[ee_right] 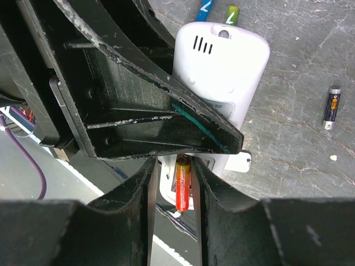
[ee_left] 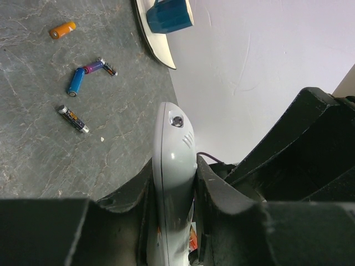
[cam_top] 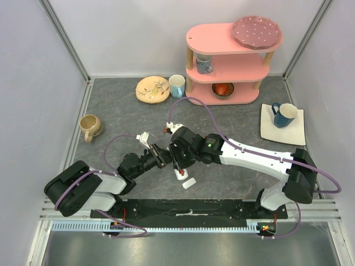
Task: Load the batteries into the remote control
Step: Load the battery into the remote control.
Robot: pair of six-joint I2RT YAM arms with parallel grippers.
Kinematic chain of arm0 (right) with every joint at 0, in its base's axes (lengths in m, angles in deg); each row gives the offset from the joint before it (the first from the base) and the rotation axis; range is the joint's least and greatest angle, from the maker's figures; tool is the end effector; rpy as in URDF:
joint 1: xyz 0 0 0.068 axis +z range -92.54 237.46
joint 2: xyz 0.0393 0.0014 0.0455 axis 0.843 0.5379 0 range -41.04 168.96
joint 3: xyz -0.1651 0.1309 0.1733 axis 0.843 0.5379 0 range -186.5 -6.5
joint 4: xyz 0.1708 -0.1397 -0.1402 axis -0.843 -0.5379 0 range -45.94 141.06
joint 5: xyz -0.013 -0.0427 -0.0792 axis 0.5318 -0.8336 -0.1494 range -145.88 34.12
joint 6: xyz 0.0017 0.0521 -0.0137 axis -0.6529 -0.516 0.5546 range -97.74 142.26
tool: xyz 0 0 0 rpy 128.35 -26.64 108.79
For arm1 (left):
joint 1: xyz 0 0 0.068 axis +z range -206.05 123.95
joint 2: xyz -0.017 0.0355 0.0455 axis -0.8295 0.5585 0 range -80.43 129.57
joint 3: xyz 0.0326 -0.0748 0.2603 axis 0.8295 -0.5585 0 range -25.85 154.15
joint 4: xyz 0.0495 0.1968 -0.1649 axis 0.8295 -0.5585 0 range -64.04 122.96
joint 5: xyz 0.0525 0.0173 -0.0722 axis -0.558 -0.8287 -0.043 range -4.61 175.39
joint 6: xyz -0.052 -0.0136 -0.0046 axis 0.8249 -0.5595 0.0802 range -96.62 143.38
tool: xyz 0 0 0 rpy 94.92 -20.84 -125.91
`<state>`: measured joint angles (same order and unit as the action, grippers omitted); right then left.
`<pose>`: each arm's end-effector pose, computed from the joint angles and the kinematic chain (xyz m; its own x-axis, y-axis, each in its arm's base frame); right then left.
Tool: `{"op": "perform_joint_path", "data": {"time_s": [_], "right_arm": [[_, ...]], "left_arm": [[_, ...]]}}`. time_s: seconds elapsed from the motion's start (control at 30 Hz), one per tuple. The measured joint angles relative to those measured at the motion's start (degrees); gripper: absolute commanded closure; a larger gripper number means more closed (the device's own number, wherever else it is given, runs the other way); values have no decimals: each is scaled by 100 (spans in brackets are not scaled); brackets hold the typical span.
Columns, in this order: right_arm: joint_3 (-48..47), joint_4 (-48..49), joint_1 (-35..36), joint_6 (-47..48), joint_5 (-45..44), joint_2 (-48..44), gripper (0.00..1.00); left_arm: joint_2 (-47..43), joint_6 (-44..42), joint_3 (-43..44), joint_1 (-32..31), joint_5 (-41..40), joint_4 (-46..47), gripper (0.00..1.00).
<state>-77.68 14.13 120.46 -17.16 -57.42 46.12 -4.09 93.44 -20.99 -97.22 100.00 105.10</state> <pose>0.1484 0.2891 0.2801 -0.8407 -0.2517 -0.4795 -0.4524 0.8130 0.3665 0.1453 -0.1389 0.1580 -0.7742 -0.5314 -0.3438 0.2902 0.1848 -0.9390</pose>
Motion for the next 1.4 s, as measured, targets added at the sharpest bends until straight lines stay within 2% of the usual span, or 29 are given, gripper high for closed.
{"op": "perform_joint_path", "data": {"time_s": [0.87, 1.2, 1.23, 1.27, 1.33, 1.4], "right_arm": [[-13, -225, -24, 498, -166, -345, 60], [-66, -249, -24, 610, -568, -1250, 55], [26, -114, -24, 621, -662, -1419, 52], [199, 87, -24, 632, -765, -1641, 36], [782, 623, -70, 612, -839, -2197, 27], [1392, 977, -203, 573, -658, -2715, 23]], "left_arm": [[-44, 70, 0, 90, 98, 109, 98], [151, 92, 66, 96, 219, 168, 98], [181, 109, 72, 96, 234, 170, 98], [208, 120, 79, 96, 247, 168, 98], [236, 168, 90, 98, 293, 166, 98], [238, 216, 120, 107, 407, 170, 98]]}}
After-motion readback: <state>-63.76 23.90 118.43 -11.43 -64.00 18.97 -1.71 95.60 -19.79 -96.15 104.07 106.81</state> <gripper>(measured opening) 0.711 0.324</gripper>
